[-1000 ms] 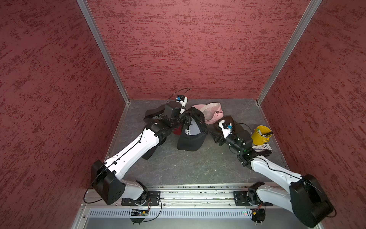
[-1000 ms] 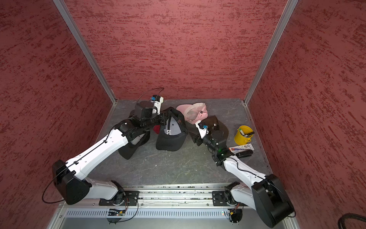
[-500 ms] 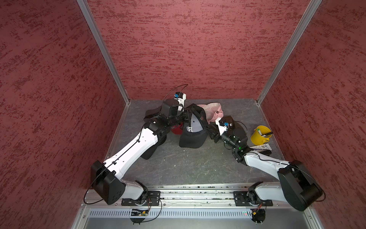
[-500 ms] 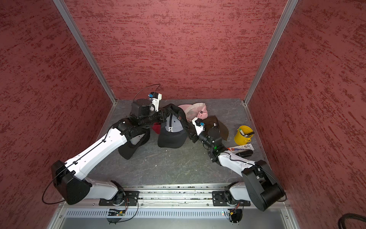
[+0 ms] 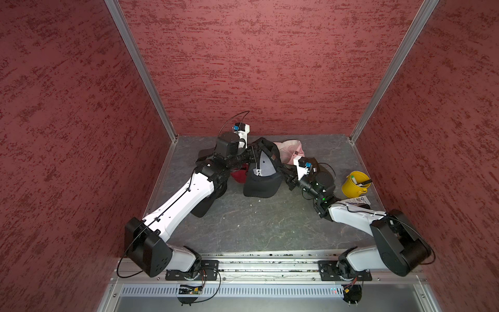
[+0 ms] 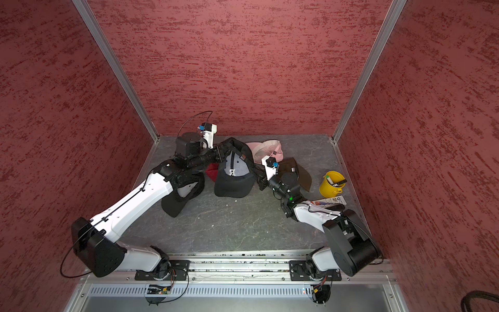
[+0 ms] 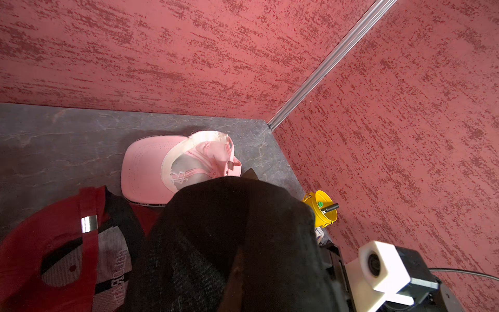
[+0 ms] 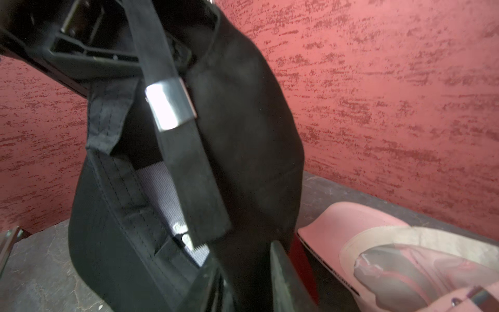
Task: Open the adjustable buckle of the baseball cap
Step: Pick up the baseball cap from the center of the board.
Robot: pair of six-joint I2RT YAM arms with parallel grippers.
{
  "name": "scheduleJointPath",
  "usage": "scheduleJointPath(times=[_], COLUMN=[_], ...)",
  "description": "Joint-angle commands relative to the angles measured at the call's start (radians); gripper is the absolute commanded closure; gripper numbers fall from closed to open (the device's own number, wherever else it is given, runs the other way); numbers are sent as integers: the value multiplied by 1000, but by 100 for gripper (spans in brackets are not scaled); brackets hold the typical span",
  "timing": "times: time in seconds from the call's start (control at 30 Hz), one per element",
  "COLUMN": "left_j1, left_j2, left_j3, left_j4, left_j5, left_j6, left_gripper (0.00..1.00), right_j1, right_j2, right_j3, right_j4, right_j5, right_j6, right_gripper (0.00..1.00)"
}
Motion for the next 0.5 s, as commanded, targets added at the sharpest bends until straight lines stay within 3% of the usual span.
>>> scheduleJointPath(times=[0.0,0.1,0.47], left_j1=[8,8,19], left_j2=[15,20,12], left_j3=[-5,-2,-18], left_j4=[52,56,64], left_j5=[27,29,44], left_j6=[-20,-20,-28], left_gripper=[100,100,100], right_j1=[13,15,18], right_j2=[21,24,34], right_j3=[42,45,33], right_j4=[38,52,63], right_j5=[-24,-27,64], right_j6=[16,32,41], right_gripper=[65,66,95])
